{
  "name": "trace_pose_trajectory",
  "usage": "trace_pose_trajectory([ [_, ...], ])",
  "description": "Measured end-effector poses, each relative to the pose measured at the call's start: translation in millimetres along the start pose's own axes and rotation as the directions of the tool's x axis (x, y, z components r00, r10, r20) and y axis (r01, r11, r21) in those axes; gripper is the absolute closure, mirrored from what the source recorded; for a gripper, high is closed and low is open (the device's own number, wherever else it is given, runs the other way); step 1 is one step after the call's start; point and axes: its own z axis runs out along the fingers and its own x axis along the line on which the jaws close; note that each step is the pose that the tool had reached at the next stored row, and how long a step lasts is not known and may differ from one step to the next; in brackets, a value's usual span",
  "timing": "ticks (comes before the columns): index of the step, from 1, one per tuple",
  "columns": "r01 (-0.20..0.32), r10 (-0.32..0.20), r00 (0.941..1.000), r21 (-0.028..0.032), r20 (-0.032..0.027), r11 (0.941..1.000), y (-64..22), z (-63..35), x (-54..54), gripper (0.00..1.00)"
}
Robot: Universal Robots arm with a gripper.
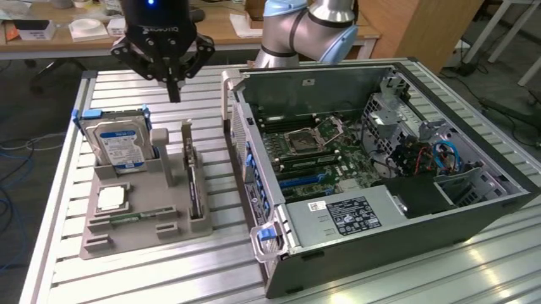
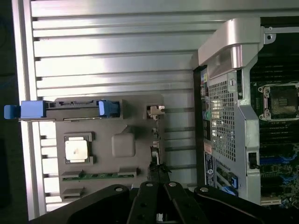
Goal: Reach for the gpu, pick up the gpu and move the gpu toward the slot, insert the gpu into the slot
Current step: 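Reach for the gpu, then pick up the gpu and move the gpu toward the slot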
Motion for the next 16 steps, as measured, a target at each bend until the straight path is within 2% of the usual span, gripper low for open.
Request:
trace_pose_trajectory([
  [3, 0.0, 0.0, 1.0, -0.0001, 0.0001, 1.0, -0.5, -0.2, 6.8, 0.9],
  [16, 0.0, 0.0, 1.0, 0.0, 0.0001, 1.0, -0.5, -0.2, 7.1, 0.9],
])
